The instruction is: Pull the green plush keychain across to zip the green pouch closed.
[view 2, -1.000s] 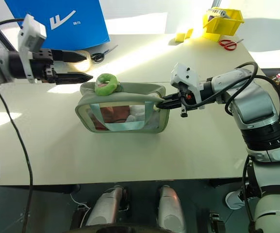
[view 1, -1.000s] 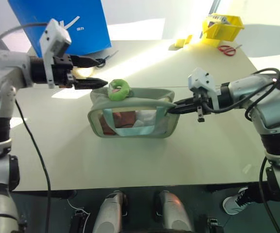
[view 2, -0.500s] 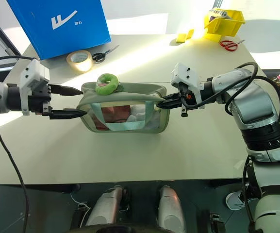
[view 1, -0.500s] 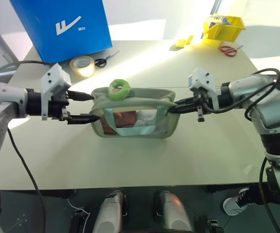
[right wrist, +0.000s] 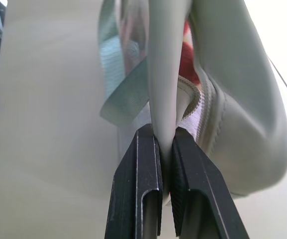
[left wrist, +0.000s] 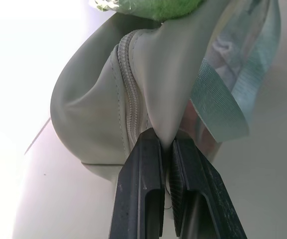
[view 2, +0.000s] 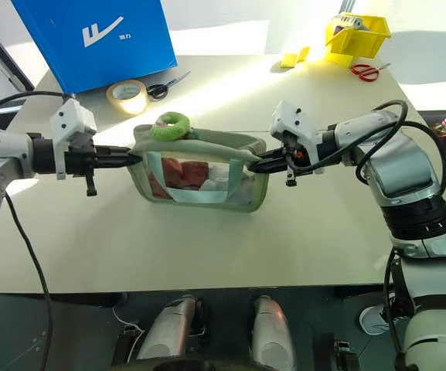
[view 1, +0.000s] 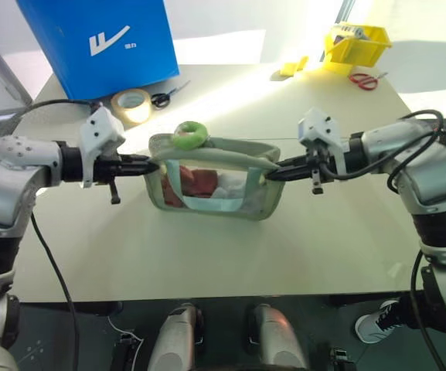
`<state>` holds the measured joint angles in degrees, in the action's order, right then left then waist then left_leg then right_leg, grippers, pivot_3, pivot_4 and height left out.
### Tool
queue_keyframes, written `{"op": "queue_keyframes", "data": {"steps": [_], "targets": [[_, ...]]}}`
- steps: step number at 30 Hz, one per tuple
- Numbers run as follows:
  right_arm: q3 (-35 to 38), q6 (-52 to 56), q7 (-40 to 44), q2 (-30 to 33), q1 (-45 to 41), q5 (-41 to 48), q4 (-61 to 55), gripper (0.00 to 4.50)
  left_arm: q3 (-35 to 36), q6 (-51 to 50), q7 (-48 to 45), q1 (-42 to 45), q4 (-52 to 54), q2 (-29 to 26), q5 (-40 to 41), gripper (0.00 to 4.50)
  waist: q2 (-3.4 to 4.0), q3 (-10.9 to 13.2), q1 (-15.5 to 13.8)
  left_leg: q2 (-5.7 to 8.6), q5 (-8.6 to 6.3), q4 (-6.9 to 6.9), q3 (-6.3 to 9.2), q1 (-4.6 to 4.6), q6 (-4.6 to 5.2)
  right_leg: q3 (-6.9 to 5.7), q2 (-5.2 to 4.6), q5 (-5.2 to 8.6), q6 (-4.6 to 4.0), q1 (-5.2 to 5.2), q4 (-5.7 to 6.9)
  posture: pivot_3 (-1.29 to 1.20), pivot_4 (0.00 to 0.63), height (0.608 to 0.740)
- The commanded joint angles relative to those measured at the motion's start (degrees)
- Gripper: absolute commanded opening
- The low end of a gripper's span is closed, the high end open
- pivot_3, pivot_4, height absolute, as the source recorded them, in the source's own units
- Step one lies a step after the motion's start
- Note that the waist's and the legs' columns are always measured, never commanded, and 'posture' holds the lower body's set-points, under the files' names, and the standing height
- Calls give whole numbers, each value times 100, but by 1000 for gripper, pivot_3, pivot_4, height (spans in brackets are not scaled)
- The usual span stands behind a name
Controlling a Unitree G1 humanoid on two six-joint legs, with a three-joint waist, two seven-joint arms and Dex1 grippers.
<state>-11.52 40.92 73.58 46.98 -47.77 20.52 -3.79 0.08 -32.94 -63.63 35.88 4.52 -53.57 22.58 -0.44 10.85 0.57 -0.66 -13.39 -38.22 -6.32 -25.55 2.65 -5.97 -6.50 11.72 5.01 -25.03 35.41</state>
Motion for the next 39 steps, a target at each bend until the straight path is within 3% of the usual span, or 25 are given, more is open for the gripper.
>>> {"op": "queue_keyframes", "data": {"steps": [1,4,7,13,14,20,23,26,31,39], "targets": [[52,90,100,71,-123,104,-250,0,54,55,148,201,-10,15,-133,28,0,0,1,0,0,0,0,0,1,0,0,0,0,0,0,0,150,740],[58,93,124,91,-145,92,-228,0,59,-198,-70,95,233,-78,68,28,0,0,3,1,0,0,-1,-1,1,0,0,0,0,-1,0,0,150,740],[63,-65,44,56,-287,-72,61,1184,74,-280,-412,-199,588,-296,236,0,0,0,13,1,-1,0,-1,0,1,0,0,0,0,-2,-1,0,150,740],[7,-432,151,53,-686,-315,593,4283,114,-273,-388,-261,630,-357,211,0,1,0,0,1,-2,0,0,0,0,0,-7,10,-18,-1,-6,0,150,740],[3,-523,180,54,-813,-366,723,4451,119,-272,-383,-255,626,-356,205,0,1,0,5,1,-3,0,0,-1,0,0,-7,10,-18,-1,-8,0,150,740],[65,-615,802,-116,-1928,-145,1360,4451,127,-353,-354,-195,678,-303,270,0,4,2,24,1,-2,6,-2,-3,2,0,1,8,-14,-8,-7,0,150,740],[167,-320,306,-728,-2203,-29,1460,4451,101,-310,-372,-179,630,-292,248,0,3,2,28,-1,-2,7,-2,-2,1,0,3,1,-1,-7,-7,0,150,740],[278,-6,-693,-1658,-2372,-92,1756,4451,56,-289,-379,-125,594,-263,225,0,3,0,38,-2,1,8,-2,3,-4,0,2,0,-1,-2,-3,0,150,740],[471,311,-1918,-2655,-2756,-303,2999,4451,-22,-213,-408,-31,513,-223,159,0,3,0,0,3,23,7,-3,-10,-40,0,2,-1,-2,-13,5,0,150,740],[357,1358,-1640,-2859,-2845,-27,3525,4451,17,-218,-361,-154,607,-253,168,0,3,0,41,5,22,9,-3,-13,-35,0,5,-4,-2,-10,-5,0,150,740]]}}
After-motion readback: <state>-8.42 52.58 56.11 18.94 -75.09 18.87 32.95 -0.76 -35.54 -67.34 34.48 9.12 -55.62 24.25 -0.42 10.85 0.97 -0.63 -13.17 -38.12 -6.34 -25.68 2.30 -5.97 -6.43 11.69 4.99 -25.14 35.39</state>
